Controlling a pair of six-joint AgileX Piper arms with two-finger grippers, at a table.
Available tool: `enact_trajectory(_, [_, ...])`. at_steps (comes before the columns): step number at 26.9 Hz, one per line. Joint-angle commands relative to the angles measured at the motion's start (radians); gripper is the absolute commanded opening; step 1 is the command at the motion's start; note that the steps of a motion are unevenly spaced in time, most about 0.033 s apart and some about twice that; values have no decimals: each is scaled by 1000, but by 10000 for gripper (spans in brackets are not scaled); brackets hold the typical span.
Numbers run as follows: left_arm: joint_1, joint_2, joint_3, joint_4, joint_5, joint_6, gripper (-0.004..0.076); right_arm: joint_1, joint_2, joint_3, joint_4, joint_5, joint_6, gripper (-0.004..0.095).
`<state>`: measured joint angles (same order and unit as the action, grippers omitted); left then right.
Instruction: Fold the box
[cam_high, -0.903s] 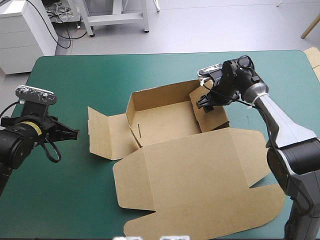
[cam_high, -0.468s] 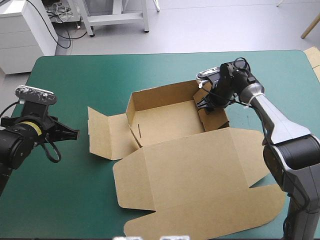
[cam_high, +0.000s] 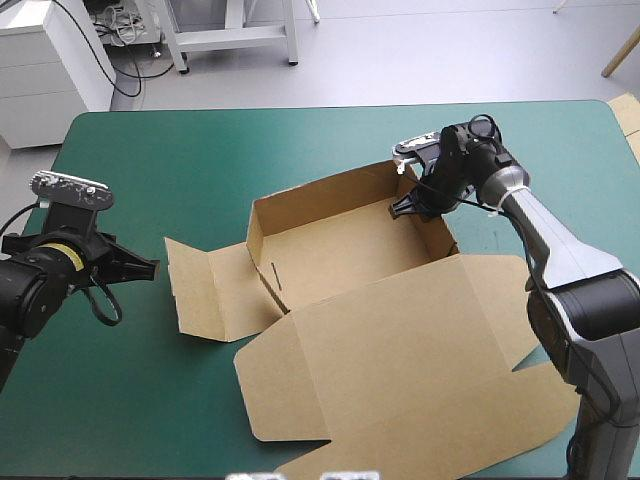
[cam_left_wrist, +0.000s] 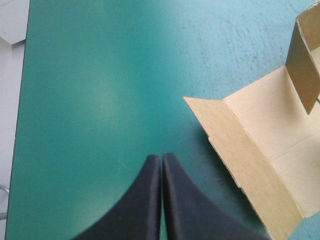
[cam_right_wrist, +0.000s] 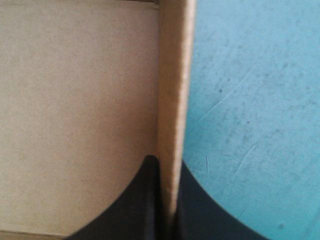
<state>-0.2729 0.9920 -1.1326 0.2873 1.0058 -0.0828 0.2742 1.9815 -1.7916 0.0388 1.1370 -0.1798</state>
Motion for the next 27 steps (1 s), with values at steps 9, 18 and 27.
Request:
enact_trajectory(9, [3,-13,-22,18,0,-7,-8,-190,-257,-25,192,32,-145,-22])
enact_trajectory(18, [3,-13,-22,8,3,-10,-1,-361,-442,-25,272,34,-226,-22])
enact_trajectory(27, [3,-7,-22,-43,-14,9,18,-389,-515,-25,322,34,-233,-22])
